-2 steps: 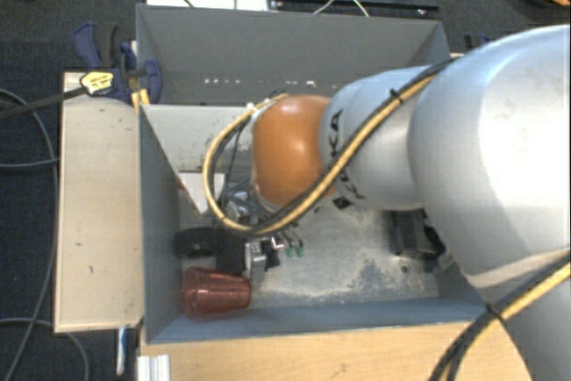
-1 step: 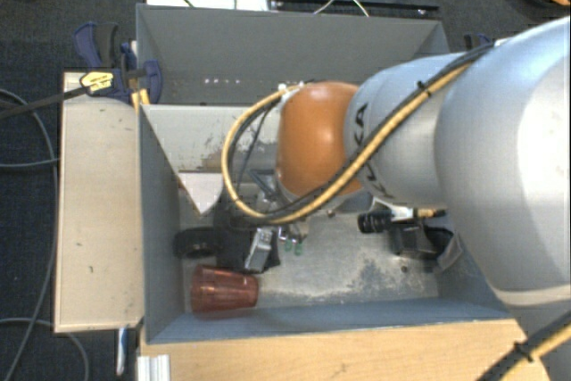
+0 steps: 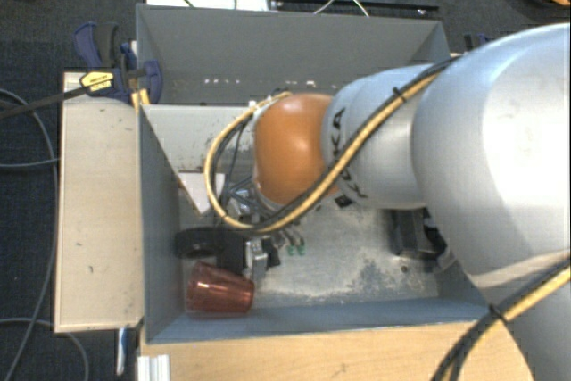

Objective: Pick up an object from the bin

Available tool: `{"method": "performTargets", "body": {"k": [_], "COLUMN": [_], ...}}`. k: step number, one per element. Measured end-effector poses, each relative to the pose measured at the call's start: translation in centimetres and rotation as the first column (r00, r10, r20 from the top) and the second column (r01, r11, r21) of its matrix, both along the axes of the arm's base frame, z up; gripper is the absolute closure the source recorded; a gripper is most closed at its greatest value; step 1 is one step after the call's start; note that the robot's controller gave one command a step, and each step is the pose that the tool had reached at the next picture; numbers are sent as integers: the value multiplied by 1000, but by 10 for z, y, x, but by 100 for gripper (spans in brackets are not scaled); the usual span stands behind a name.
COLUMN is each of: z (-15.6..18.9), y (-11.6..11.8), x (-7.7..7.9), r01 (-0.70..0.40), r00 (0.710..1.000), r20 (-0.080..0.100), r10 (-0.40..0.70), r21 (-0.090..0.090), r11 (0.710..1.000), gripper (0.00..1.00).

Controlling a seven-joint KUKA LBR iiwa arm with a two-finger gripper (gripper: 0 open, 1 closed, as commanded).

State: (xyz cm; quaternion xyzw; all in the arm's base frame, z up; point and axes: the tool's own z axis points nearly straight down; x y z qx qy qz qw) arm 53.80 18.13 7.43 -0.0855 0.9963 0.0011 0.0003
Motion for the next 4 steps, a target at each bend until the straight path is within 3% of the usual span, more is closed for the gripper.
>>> {"method": "performTargets", "body": {"k": [1, 2, 3, 4], "z": [-3, 2, 2, 5], "y": [21, 7, 4, 3], "x": [0, 2, 2, 1], "r01": [529, 106, 20, 6], "r00": [849, 994, 1000, 1000], "r20": [3, 6, 6, 6], "r10": [-529, -106, -20, -6], "r21": [4, 4, 4, 3], "r11": [849, 994, 1000, 1000], "gripper": [0, 100, 100, 100]}}
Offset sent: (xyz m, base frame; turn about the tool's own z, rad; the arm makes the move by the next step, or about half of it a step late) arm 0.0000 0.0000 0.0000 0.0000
